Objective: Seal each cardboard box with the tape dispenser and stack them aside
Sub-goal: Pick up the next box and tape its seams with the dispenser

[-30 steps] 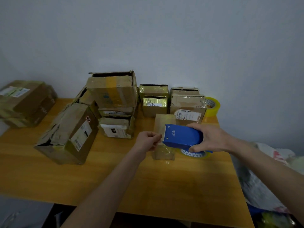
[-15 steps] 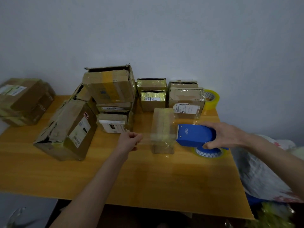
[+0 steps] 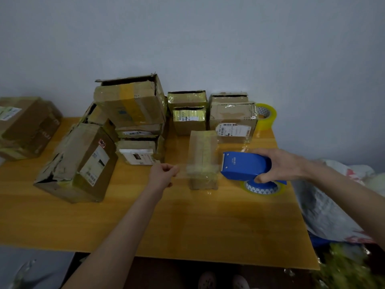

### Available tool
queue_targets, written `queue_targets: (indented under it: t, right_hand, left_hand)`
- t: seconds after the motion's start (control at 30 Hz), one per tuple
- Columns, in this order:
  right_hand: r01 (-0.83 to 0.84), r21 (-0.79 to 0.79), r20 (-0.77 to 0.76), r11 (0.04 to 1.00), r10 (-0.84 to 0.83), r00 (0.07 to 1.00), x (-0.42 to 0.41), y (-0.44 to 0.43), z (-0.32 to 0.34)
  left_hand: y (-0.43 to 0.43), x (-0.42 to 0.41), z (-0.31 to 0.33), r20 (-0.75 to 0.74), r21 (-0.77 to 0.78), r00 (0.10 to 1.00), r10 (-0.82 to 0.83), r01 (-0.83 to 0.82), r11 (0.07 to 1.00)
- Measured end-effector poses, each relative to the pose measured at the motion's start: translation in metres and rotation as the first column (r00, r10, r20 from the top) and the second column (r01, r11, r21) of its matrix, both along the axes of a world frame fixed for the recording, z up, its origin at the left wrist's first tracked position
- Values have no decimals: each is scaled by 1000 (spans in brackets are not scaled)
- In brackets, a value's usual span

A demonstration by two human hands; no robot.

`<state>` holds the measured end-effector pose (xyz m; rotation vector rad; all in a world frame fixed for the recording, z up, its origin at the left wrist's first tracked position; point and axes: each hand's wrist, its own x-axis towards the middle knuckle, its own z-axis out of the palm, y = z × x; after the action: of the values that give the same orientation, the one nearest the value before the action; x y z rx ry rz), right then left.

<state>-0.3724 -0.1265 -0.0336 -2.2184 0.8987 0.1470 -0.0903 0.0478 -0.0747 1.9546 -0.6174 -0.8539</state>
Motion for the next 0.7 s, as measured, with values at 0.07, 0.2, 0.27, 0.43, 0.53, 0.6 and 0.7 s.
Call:
queue_targets:
  t: [0.07,0.2,0.27,0.43,0.53,0.6,0.7]
  right_hand:
    - [-20,-9,14,1000,21,1000,-1,1,-1]
    - [-54,-45,-22,998,53,998,-3,1,0]
    - [-46,-50,-29,998,44,999,-2,-1,2]
    - [-35,-38,-24,999,35,999,3,-1,5]
    - [-37,-18,-23,999,37,999,6,-2,5]
    - [-48,-24,-41,999,47,998,7,-4,4]
    - [-51,-66,-55,997,47,997,9,-7,4]
  left_hand:
    - [2,2,0,9,-7,1000,-2,2,1000]
    - [1,7,8,13,-5,999,-42,42,999]
    - [1,9,11,20,-3,999,-45,45,999]
    - [2,11,12,6,-28,1000,-7,7,1000]
    - [4,9,9,24,-45,1000,5,-4,999]
    - [2,6,7,52,-47,999,13,-10,999]
    - [-1,2,3,58,-46,998,32,-29,998]
